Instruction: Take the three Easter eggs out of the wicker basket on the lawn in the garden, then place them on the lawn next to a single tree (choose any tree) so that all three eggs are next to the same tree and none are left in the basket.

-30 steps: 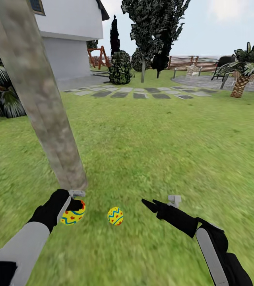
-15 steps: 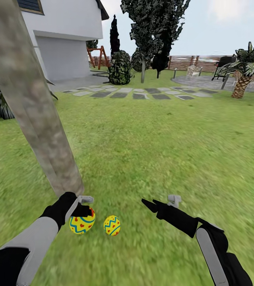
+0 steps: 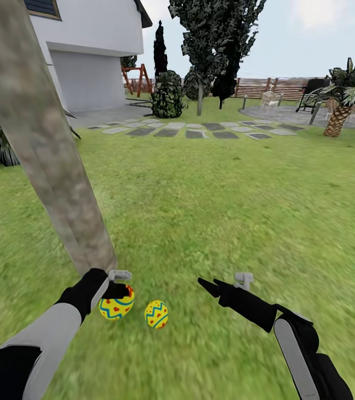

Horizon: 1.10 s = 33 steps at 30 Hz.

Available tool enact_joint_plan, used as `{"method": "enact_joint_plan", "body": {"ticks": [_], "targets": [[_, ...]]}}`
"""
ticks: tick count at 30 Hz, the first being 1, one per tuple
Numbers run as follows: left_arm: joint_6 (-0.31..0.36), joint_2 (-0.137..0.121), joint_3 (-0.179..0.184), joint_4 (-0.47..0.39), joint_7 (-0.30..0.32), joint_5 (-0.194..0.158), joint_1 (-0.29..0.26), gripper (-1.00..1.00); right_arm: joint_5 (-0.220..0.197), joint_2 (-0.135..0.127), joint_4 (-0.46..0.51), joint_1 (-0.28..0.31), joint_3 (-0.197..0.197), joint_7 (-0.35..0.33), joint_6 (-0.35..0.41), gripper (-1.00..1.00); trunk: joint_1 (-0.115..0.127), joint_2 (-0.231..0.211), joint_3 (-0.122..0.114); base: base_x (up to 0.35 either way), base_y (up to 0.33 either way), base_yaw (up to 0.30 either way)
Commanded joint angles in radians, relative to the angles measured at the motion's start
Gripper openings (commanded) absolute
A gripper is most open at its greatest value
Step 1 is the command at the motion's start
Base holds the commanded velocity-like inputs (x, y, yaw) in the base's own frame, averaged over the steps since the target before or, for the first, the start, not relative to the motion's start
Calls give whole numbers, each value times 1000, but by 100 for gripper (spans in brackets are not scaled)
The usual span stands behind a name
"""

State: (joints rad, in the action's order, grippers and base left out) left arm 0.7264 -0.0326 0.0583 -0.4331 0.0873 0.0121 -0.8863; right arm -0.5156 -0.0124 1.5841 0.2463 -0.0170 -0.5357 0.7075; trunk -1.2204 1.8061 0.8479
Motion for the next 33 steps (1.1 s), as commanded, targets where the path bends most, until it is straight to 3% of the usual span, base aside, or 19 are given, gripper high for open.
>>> {"method": "enact_joint_plan", "body": {"ticks": [1, 8, 33], "targets": [[-8, -1, 5, -1, 5, 2, 0, -100, -4, 0, 1, 1, -1, -1, 7, 100, -4, 8, 4, 0, 0, 0], [-48, -1, 3, 0, 4, 2, 0, -100, -4, 0, 1, 1, -1, -1, 7, 100, -4, 8, 4, 0, 0, 0], [-43, -1, 0, 2, -6, 3, 0, -100, -4, 1, 1, 1, -1, 0, 8, 100, -100, 183, 82, 0, 0, 0]]}}
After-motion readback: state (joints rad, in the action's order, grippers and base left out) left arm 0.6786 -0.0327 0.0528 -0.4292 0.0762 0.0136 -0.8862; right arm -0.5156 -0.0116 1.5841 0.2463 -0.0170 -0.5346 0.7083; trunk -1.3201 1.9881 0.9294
